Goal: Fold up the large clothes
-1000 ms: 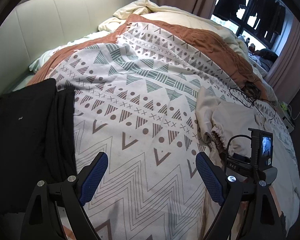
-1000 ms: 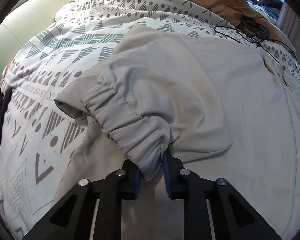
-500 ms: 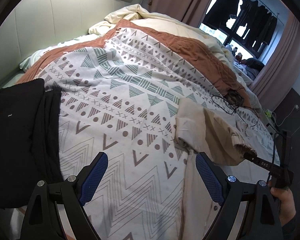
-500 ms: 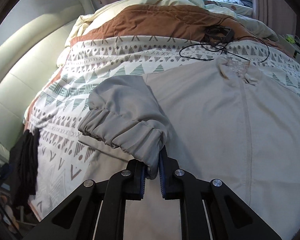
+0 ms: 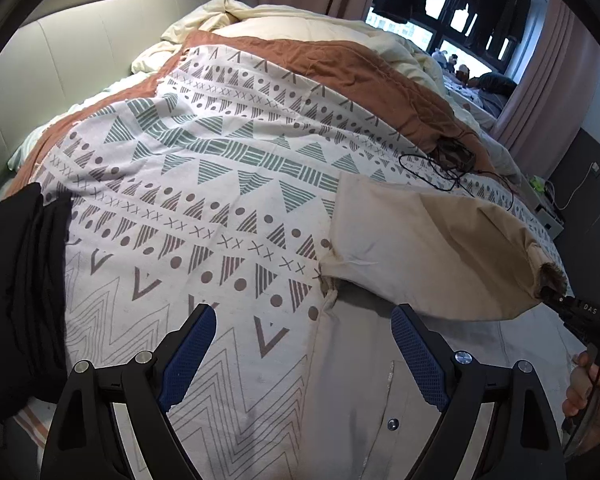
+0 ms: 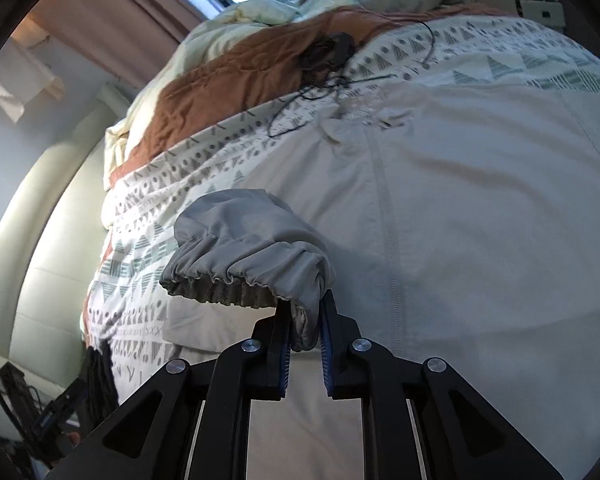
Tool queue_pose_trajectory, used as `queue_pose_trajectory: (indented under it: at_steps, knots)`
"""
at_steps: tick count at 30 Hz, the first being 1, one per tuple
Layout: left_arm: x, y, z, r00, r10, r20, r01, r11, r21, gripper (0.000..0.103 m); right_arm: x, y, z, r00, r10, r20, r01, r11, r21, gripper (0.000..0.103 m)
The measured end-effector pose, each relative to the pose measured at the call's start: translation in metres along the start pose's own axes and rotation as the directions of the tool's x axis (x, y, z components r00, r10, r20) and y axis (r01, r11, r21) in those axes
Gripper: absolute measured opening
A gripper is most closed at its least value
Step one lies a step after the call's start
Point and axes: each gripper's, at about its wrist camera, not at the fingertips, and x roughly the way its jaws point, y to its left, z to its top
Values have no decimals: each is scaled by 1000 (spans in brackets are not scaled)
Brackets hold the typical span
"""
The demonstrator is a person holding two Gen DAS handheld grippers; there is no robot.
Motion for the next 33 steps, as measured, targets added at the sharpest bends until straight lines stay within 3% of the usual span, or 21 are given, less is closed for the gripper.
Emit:
queue_pose_trajectory:
  at_steps: [5,9,12,14,18,21,22,25,30,31,32,33]
  knots:
    - [18,-20,2,998,11,-55,-14,999,-50,90,7,-39,2,995,-87,-58,89,996,28,62]
    - [39,-38,12,995,45,-93,-48,998,-27,90,0,-63,5,994,-92,-63,96,993,64,63]
    - [50,-41,9,996,42,-77,-45,998,-32,90,-6,-68,7,991,-123,-53,124,992,0,64]
    - [61,-44,7,995,32,-92,-33,999,-12,83,-6,-72,8,984,-169,-45,168,985,-35,71]
    - [88,-49,6,990,40,-135,-34,998,49,75,2,-94,6,978,-192,-77,192,981,-12,71]
    - [108,-50,7,986,46,-157,-34,996,78,72,16,-116,4,982,-151,-114,159,985,65,71]
    - [115,-51,6,985,43,-168,-28,996,86,67,20,-121,3,982,-146,-117,155,985,78,71]
    - [134,-52,2,981,27,-195,-6,994,109,61,30,-132,5,981,-169,-98,179,979,101,71]
    - [165,-53,-8,969,60,-238,-26,989,144,60,43,-136,15,992,-116,-54,123,981,152,71]
    - [170,-55,-9,967,66,-245,-27,987,161,55,45,-134,17,993,-110,-50,116,983,144,63]
    - [174,-55,-10,966,71,-250,-29,986,167,54,49,-132,20,994,-101,-48,107,984,140,45]
    - [177,-54,-10,965,75,-251,-34,986,164,54,53,-132,21,993,-106,-53,113,984,141,37]
